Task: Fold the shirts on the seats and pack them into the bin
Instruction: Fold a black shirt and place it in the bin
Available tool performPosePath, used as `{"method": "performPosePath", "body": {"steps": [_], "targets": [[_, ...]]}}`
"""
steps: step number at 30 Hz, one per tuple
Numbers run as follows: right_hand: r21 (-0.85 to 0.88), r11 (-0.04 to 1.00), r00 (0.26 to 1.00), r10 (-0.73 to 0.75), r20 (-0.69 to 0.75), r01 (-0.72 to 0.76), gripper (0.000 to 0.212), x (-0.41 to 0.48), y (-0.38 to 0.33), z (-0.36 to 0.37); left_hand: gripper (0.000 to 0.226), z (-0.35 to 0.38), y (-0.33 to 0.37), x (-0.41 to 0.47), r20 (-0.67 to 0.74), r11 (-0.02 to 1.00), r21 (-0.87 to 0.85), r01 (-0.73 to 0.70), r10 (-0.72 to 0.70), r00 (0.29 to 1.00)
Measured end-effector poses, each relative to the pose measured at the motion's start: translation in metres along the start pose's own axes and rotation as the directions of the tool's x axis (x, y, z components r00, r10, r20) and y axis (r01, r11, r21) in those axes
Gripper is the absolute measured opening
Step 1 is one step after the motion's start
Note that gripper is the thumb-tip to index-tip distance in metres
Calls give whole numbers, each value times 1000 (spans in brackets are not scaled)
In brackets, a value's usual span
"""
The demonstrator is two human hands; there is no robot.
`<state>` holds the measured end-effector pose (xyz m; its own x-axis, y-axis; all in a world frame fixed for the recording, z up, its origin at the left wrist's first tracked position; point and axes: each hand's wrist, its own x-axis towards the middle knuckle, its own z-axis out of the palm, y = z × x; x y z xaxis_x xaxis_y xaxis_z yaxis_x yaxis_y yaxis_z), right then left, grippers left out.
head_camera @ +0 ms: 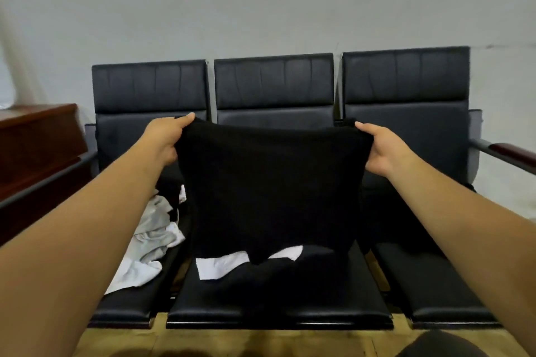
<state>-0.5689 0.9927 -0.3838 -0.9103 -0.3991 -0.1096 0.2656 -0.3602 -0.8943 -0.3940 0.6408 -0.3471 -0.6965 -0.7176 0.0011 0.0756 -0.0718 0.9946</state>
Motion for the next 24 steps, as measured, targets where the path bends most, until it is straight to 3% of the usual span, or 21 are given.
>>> {"method": "performPosePath", "body": {"steps": [2, 5, 6, 9, 11, 14, 16, 19, 21, 23, 24], "targets": [[70, 997, 1000, -12, 0, 12, 21, -2, -6, 1, 27, -7, 8, -6, 17, 997, -70, 41, -39, 999], [132, 991, 1000, -2, 4, 2, 28, -4, -11, 3, 65, -11, 16, -16, 55, 979, -203, 19, -8, 998], [128, 992, 1000, 4, 1, -4, 32, -3, -11, 2, 62, -11, 19, -20, 66, 972, -235, 7, 9, 998], [34, 999, 999, 39, -15, -38, 34, 1, -12, -1, 13, -8, 17, -28, 137, 989, -147, -33, 53, 989], [-115, 993, 999, 38, -13, -40, 34, 6, -9, 0, 16, -8, 12, -28, 155, 995, -83, -53, 65, 986], [-383, 924, 994, 35, 102, 7, 52, 2, 6, 5, 15, -9, 8, -25, 162, 996, -64, -56, 65, 985], [-633, 765, 969, 46, 241, 121, 58, -8, 19, 11, 16, -8, 4, -21, 149, 996, -68, -48, 58, 987], [-903, 312, 942, 65, 329, 294, 45, -10, 37, 13, 17, -10, -4, -17, 128, 997, -67, -50, 58, 990], [-946, 68, 947, 34, 319, 317, 26, -1, 44, 10, 20, -13, -8, -14, 102, 997, -65, -45, 52, 993], [-949, 27, 949, -57, 311, 313, 10, 6, 47, 6, 19, -18, -11, -14, 76, 998, -52, -44, 48, 996], [-951, 86, 952, -112, 286, 296, 6, 9, 48, 2, 18, -20, -12, -13, 64, 998, -44, -45, 48, 997]]}}
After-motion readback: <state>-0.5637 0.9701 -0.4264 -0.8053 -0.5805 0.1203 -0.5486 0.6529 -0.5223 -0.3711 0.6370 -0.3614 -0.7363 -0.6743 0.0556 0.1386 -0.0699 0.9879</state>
